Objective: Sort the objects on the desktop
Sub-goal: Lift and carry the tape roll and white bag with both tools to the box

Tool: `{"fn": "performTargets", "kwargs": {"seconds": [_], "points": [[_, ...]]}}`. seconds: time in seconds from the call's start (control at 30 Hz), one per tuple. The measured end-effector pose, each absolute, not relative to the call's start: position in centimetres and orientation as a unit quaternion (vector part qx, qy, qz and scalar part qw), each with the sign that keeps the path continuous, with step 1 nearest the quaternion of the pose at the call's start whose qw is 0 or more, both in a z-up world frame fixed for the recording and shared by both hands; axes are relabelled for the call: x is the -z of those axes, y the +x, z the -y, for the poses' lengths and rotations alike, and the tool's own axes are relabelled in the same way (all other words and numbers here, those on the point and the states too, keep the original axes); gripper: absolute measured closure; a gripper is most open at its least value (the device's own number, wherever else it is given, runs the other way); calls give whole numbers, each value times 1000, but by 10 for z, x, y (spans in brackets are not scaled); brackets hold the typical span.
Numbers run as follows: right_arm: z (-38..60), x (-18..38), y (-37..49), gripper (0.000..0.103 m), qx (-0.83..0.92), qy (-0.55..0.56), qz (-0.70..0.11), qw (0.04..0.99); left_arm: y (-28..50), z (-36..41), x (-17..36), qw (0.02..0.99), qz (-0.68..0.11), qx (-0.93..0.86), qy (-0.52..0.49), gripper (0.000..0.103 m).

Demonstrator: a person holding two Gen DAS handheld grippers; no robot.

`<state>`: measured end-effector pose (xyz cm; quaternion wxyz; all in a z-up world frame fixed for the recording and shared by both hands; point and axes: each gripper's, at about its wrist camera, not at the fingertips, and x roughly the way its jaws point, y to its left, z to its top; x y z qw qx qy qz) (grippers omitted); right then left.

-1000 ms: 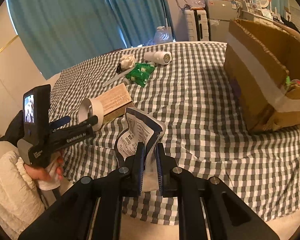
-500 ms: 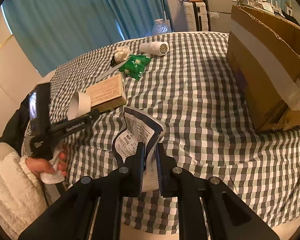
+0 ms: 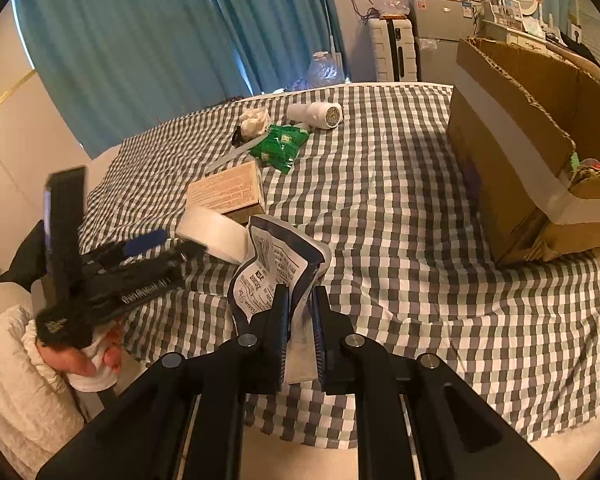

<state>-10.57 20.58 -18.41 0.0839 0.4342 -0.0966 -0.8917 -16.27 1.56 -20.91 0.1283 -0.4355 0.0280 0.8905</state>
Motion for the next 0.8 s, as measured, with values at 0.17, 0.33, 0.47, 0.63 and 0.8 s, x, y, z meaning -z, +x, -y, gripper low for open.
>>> {"fn": "performTargets", "kwargs": {"seconds": [0.17, 0.33, 0.47, 0.63, 0.8], "points": [[-209, 182, -103, 92, 892, 434, 97, 79, -163, -19, 224, 125, -28, -876, -465, 11], [-211, 189, -108, 92, 888, 443, 98, 75, -167, -31, 228, 129, -58, -887, -439, 11], [-215, 198, -114, 92, 883, 453, 100, 71, -178, -39, 237, 146, -65, -886, -434, 30], [-222, 208, -123, 92, 877, 463, 108, 65, -175, -50, 242, 185, -90, -879, -431, 74], [-229, 211, -127, 92, 875, 465, 120, 57, -176, -45, 229, 183, -71, -890, -411, 92]]}}
